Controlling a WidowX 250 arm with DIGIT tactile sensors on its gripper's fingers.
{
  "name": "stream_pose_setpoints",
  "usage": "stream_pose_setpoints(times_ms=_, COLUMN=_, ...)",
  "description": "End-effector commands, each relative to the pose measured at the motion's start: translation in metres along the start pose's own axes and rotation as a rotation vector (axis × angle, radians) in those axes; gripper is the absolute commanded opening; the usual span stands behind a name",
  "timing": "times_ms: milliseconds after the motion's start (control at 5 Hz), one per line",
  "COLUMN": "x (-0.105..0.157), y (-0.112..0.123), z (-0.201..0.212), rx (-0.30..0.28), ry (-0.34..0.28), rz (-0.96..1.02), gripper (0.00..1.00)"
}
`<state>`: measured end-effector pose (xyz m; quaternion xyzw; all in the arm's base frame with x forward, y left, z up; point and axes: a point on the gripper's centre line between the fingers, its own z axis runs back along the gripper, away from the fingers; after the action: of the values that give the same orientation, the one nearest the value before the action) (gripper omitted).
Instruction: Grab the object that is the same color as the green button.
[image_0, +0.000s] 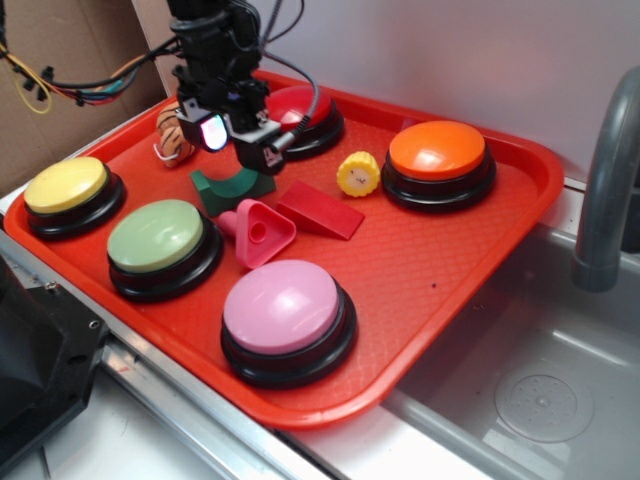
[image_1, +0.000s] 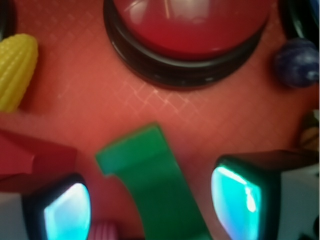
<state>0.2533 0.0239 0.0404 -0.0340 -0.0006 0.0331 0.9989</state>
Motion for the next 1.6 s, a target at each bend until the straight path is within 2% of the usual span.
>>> stream_pose_setpoints(times_ms=0, x=0.020, y=-0.001, z=-0.005, rx=0.033, ry=-0.022, rz=0.023, gripper=1.00)
stream_pose_setpoints(times_ms=200, x=0.019, y=-0.001, z=-0.009, rx=0.027, ry=-0.025, rz=0.045, gripper=1.00)
stream_pose_setpoints(times_ms=400, x=0.017, y=0.000, z=-0.007, rx=0.017, ry=-0.031, rz=0.054, gripper=0.00)
stream_pose_setpoints(times_ms=600, x=0.014, y=0.001, z=-0.001, rx=0.005, ry=-0.050, rz=0.079, gripper=0.00)
stream_pose_setpoints(times_ms=800, x=0.009, y=0.004, z=0.012, rx=-0.019, ry=-0.042, rz=0.107, gripper=0.00)
stream_pose_setpoints(times_ms=1000, x=-0.002, y=0.002, z=0.047, rx=-0.031, ry=-0.058, rz=0.091, gripper=0.00)
stream_pose_setpoints(times_ms=1200, x=-0.003, y=-0.015, z=0.087, rx=0.002, ry=-0.075, rz=0.059, gripper=0.00)
stream_pose_setpoints(times_ms=1400, x=-0.004, y=-0.030, z=0.114, rx=-0.016, ry=-0.102, rz=-0.010, gripper=0.00)
